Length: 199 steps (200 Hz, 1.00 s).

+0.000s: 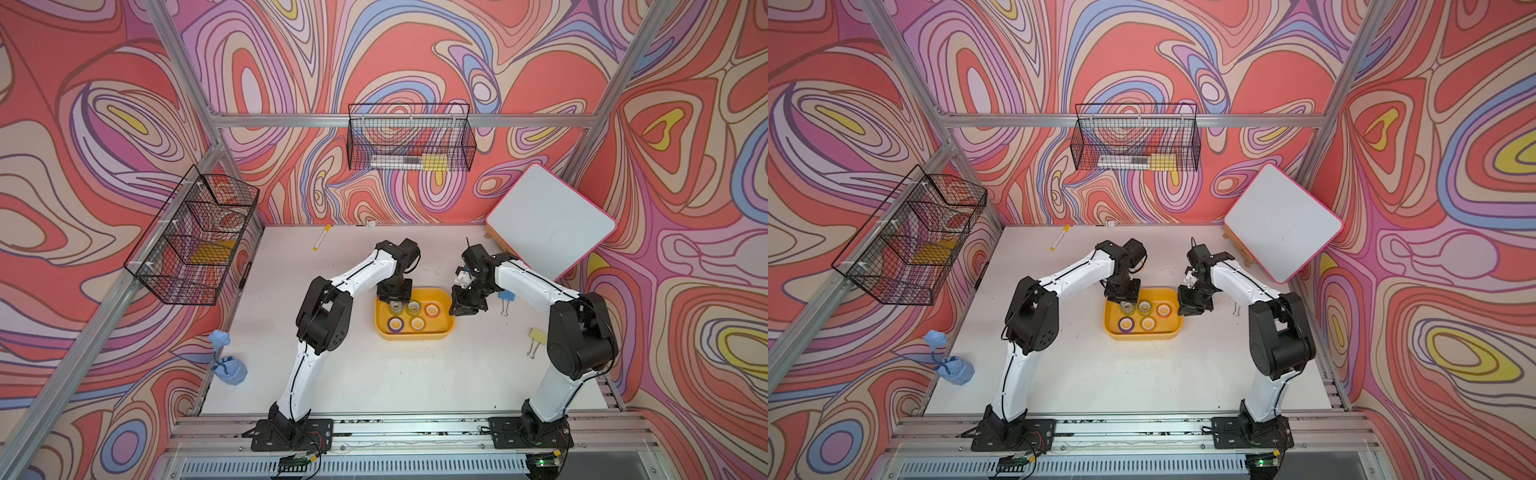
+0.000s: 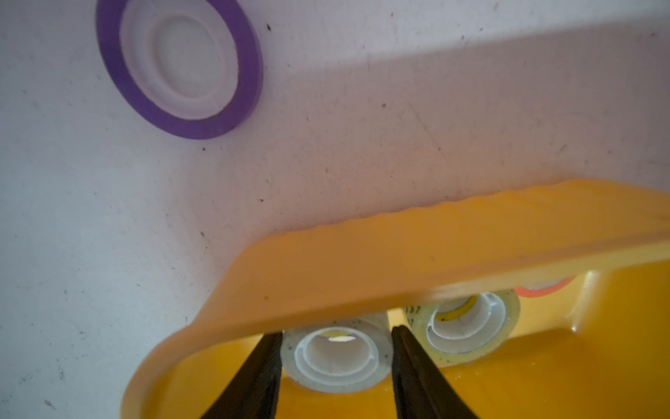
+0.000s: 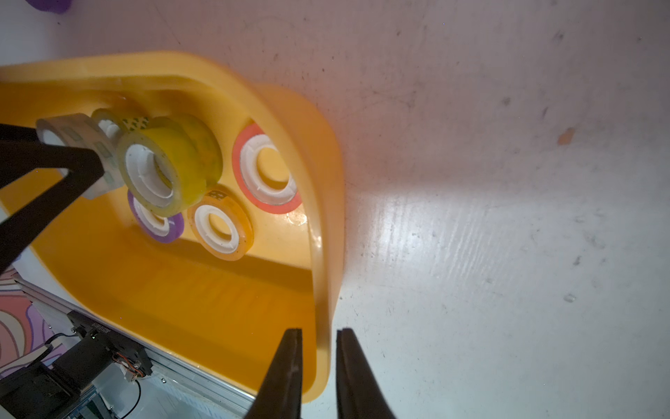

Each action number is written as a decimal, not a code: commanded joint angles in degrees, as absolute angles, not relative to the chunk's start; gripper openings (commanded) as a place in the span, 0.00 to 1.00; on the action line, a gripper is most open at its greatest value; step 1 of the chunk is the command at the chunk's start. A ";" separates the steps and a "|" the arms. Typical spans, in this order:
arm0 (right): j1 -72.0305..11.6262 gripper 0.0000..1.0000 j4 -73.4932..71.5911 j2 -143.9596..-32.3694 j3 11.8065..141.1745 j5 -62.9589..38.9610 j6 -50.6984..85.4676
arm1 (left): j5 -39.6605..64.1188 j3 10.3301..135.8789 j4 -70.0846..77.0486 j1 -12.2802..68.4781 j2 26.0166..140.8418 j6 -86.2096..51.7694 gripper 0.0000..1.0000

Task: Put the transparent tape into the storage box
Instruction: Place the tape in the storage box.

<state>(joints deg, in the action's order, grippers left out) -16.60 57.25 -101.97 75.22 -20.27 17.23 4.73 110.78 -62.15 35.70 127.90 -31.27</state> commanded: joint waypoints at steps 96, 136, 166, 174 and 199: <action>-16.83 0.20 57.44 -103.71 77.41 -20.48 17.05 | 2.66 114.26 -66.95 35.86 127.52 -30.52 0.69; -16.79 0.20 58.66 -103.94 78.45 -19.61 16.81 | 3.73 111.15 -71.74 35.47 119.19 -31.77 0.72; -16.79 0.19 58.62 -104.36 78.57 -19.53 16.90 | 5.94 102.93 -72.15 34.63 110.66 -33.95 0.72; -16.79 0.19 58.65 -104.65 78.62 -19.43 16.96 | 5.45 101.50 -72.36 34.60 108.95 -33.90 0.72; -16.79 0.18 58.37 -105.09 78.57 -19.41 17.13 | 5.17 100.32 -74.53 32.54 105.63 -33.63 0.73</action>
<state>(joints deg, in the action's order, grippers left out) -16.60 58.13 -103.94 77.58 -20.12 17.21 4.82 102.06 -70.63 34.57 107.87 -33.04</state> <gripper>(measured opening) 0.181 0.724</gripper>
